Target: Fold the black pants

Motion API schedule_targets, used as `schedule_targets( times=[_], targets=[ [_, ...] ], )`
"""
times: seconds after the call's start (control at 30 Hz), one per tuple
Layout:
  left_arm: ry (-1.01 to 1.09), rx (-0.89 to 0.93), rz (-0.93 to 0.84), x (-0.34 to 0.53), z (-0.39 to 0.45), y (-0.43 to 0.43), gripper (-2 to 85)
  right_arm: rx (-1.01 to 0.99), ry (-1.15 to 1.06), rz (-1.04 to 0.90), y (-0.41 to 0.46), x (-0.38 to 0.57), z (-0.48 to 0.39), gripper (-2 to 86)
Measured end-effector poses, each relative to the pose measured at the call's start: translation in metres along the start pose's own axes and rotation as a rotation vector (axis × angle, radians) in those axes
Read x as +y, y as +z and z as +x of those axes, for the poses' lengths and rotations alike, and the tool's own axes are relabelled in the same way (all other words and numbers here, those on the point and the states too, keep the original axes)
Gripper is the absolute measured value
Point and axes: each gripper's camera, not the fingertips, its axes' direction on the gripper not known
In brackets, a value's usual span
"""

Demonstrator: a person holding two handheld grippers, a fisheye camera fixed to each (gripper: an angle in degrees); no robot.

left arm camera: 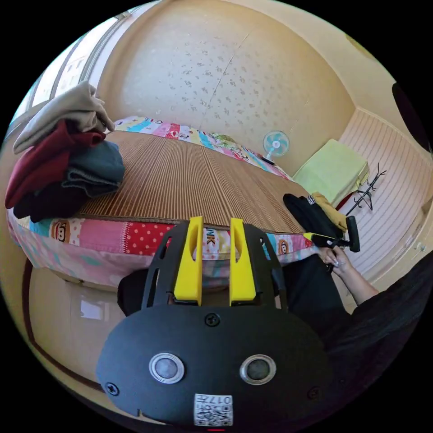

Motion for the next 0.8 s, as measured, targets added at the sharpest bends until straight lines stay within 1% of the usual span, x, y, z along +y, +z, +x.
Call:
schedule_targets(
  times=[0.03,0.07,0.13,0.2,0.3,0.37,0.43,0.47,0.5,0.53,0.6,0.63,0.67,0.7,0.73,0.77,0.8],
  targets=[
    [-0.008,0.028,-0.078,-0.004,0.005,0.034,15.3,0.032,0.027,0.010,-0.005,0.005,0.000,17.2],
    [-0.030,0.055,-0.149,-0.006,0.008,0.065,17.5,0.087,0.076,0.029,-0.013,0.014,-0.003,18.0],
    [-0.049,0.116,-0.203,-0.006,0.014,0.099,19.0,0.177,0.131,0.086,-0.019,0.022,-0.010,19.0],
    [-0.053,0.166,-0.214,-0.003,0.022,0.120,19.0,0.347,0.213,0.180,-0.027,0.024,-0.018,19.9],
    [-0.015,0.164,-0.230,0.009,0.044,0.142,18.4,0.492,0.274,0.241,-0.033,0.008,-0.016,20.9],
    [0.021,0.135,-0.245,0.027,0.063,0.156,18.1,0.545,0.286,0.271,-0.036,-0.007,-0.007,20.9],
    [0.029,0.134,-0.264,0.042,0.074,0.168,17.8,0.614,0.323,0.246,-0.030,-0.024,0.012,19.3],
    [0.028,0.144,-0.276,0.052,0.079,0.176,17.5,0.610,0.336,0.188,-0.017,-0.035,0.030,17.5],
    [0.025,0.151,-0.283,0.057,0.082,0.180,17.3,0.539,0.367,0.055,0.011,-0.048,0.055,15.2],
    [0.020,0.170,-0.299,0.066,0.086,0.188,16.8,0.527,0.389,-0.013,0.026,-0.056,0.065,13.4],
    [0.020,0.204,-0.322,0.076,0.093,0.199,16.1,0.680,0.374,-0.076,0.049,-0.096,0.058,7.2],
    [0.021,0.219,-0.324,0.081,0.099,0.203,15.6,0.695,0.368,-0.056,0.048,-0.109,0.051,5.8],
    [0.025,0.225,-0.315,0.086,0.105,0.205,15.2,0.678,0.352,0.057,0.041,-0.132,0.036,4.8],
    [0.030,0.227,-0.306,0.087,0.109,0.205,15.0,0.577,0.277,0.196,0.033,-0.155,0.018,4.0],
    [0.046,0.227,-0.286,0.090,0.118,0.204,14.4,0.516,0.239,0.238,0.032,-0.167,0.009,3.6],
    [0.063,0.223,-0.263,0.091,0.128,0.201,13.9,0.406,0.162,0.264,0.038,-0.196,-0.009,3.1],
    [0.071,0.221,-0.251,0.092,0.133,0.200,13.8,0.353,0.050,0.247,0.052,-0.222,-0.037,2.7]
  ],
)
